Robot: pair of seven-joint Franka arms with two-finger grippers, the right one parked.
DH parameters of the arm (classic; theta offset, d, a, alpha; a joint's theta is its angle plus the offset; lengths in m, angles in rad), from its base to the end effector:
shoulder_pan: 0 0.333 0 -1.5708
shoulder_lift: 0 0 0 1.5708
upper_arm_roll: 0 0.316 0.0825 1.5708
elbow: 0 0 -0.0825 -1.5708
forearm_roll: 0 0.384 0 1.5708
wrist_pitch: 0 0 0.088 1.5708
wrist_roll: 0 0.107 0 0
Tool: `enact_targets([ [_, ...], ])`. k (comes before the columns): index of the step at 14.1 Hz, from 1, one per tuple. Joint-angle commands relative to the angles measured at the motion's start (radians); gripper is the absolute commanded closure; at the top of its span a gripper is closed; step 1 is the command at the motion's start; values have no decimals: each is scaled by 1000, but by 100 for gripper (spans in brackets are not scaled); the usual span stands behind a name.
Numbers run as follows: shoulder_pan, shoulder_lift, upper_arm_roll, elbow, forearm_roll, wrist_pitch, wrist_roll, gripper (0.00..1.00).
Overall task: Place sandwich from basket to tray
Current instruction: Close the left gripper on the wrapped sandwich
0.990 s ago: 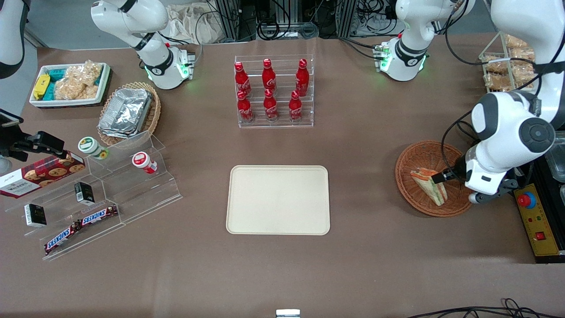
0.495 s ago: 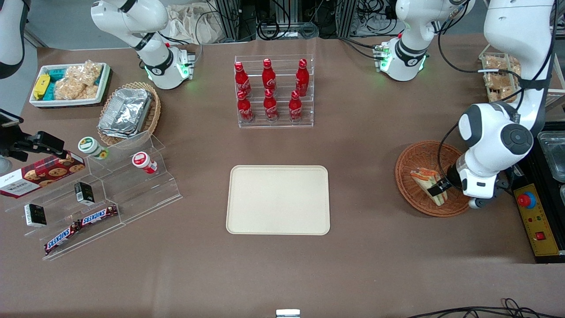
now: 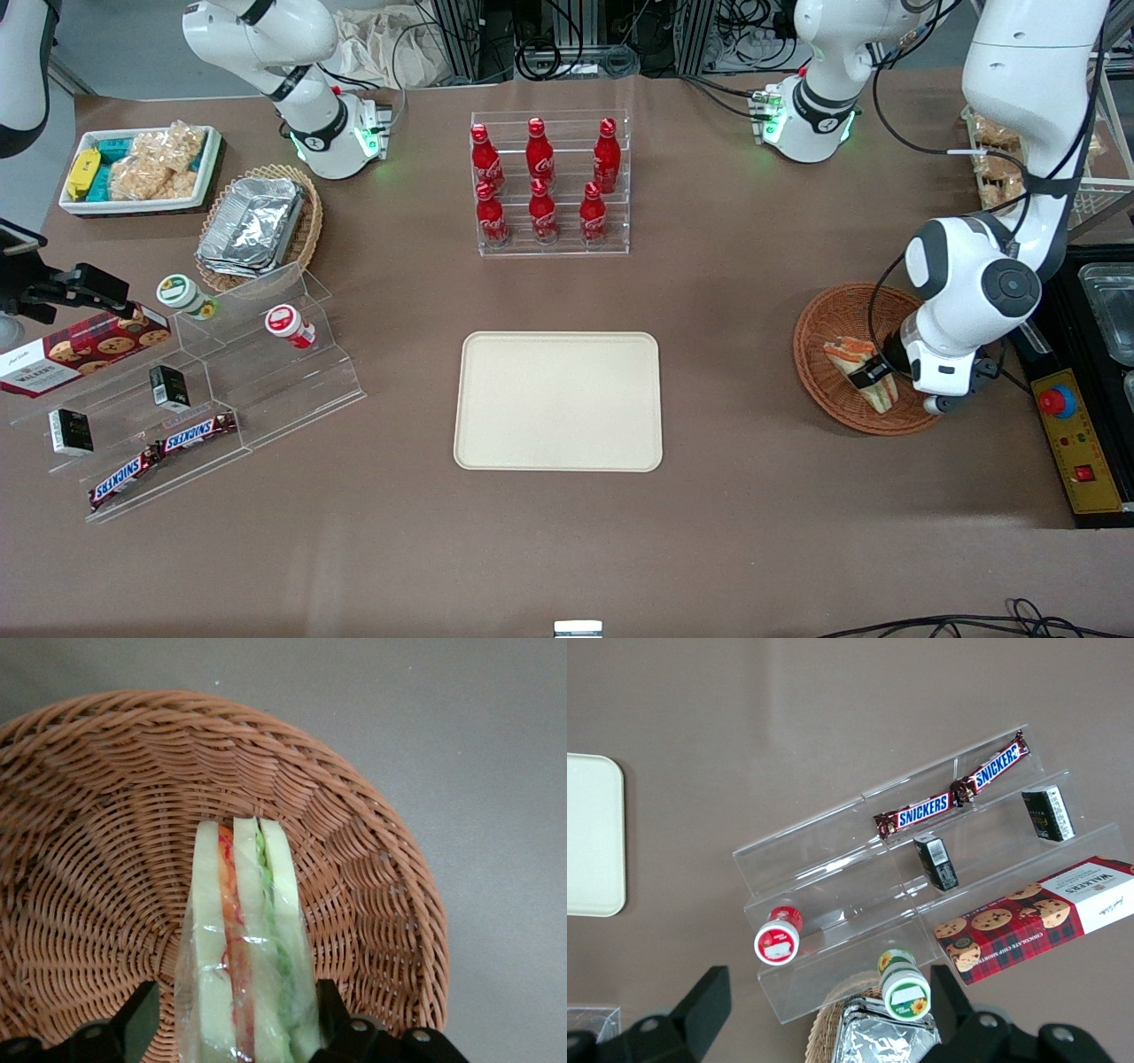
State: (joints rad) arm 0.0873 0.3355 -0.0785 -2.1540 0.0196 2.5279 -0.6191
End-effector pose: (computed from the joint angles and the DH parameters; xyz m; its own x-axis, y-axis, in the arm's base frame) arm 0.5727 0.0051 0.2461 0.8152 0.5787 0.0242 0.5779 -0.8154 0.0343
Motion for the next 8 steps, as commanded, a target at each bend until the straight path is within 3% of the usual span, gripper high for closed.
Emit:
enact_targets([
  [1,3,-33,-10,2,5,-26,-14,97],
  [5,-6,-107,-17,98,5,-222,-13,100],
  [8,-7,-122,-29,355,3,-592,1,100],
])
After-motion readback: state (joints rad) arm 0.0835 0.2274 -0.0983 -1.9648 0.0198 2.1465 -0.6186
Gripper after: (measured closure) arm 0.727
